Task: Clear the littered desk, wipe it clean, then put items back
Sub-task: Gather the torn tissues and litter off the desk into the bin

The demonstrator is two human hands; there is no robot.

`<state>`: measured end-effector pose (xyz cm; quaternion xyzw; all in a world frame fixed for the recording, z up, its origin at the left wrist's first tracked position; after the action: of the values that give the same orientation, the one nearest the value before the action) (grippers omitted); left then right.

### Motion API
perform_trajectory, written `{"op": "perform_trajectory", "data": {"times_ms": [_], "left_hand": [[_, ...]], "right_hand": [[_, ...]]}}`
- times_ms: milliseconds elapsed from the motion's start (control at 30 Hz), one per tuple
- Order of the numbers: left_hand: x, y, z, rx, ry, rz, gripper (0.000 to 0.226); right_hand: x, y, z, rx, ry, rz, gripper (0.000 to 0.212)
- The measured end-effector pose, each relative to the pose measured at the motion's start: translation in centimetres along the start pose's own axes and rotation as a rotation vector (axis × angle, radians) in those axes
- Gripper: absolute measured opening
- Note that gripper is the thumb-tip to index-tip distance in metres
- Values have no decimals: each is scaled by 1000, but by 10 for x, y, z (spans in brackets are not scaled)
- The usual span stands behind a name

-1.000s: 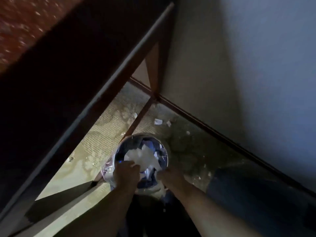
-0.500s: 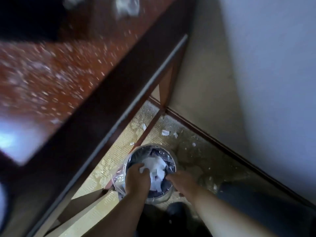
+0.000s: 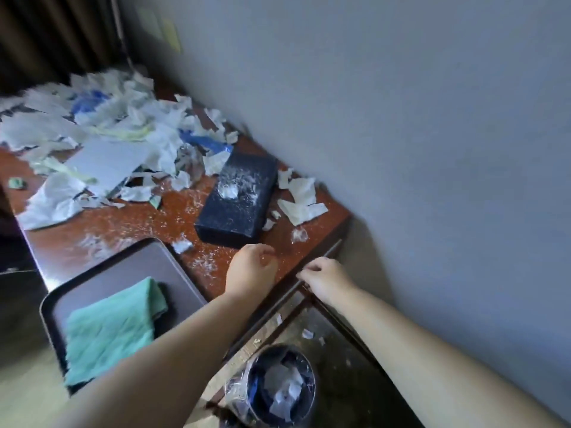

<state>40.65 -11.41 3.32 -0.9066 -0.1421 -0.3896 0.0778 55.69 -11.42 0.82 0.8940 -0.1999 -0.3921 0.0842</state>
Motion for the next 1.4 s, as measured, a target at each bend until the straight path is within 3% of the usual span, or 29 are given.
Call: {"op": "perform_trajectory", "data": {"times_ms": [67,167,267,367,567,700,867,1000,1067,1167,1300,1400], "left_hand": [[-18,-17,-31,18,-146,48,28],[-60,-46,-70,-41,-588,190,28],[-99,-79,-100,-32,-708,129,29],[-114,-113,-101,-54,-698,130,33],[-121,-153,-65,-270,-651,193,39],[-125,-161,-52,-332,-695,238,22],[-124,-164,-48,-271,-685,207,18],[-99,-174,-61,-25,-311,-57,17],[-68,-181,-72,113,-189,-77,20],[-11,-174,-74,140,-162,121,21],[37,-129,-26,38,-109,360,20],[55,-108,37,-99,-203,242,21]], "right_hand": [[-25,4,4,-37,27,-72,15],[-54,9,23,-90,65,-134,26],[-72,9,49,-137,141,-157,33],[-80,3,75,-178,196,-153,34],[-78,-18,102,-159,280,-74,34],[-75,-31,97,-82,286,-35,25],[-64,-43,70,81,246,9,16],[-57,-65,41,249,258,-7,18],[-53,-79,28,318,263,-24,18],[-51,-103,15,281,347,-135,51],[-53,-136,-2,96,604,-377,94],[-51,-164,-7,-26,726,-468,114]]}}
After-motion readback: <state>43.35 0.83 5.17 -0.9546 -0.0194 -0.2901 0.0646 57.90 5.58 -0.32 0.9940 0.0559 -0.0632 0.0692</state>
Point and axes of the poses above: each hand's wrist, its own y-axis away from the middle knuckle, its own z-axis out of the palm, x = y × z, the point moved 2 cm from there along -y, towards the middle knuckle, and after that the axes turned 14 degrees about x, right-handed, at the moved point
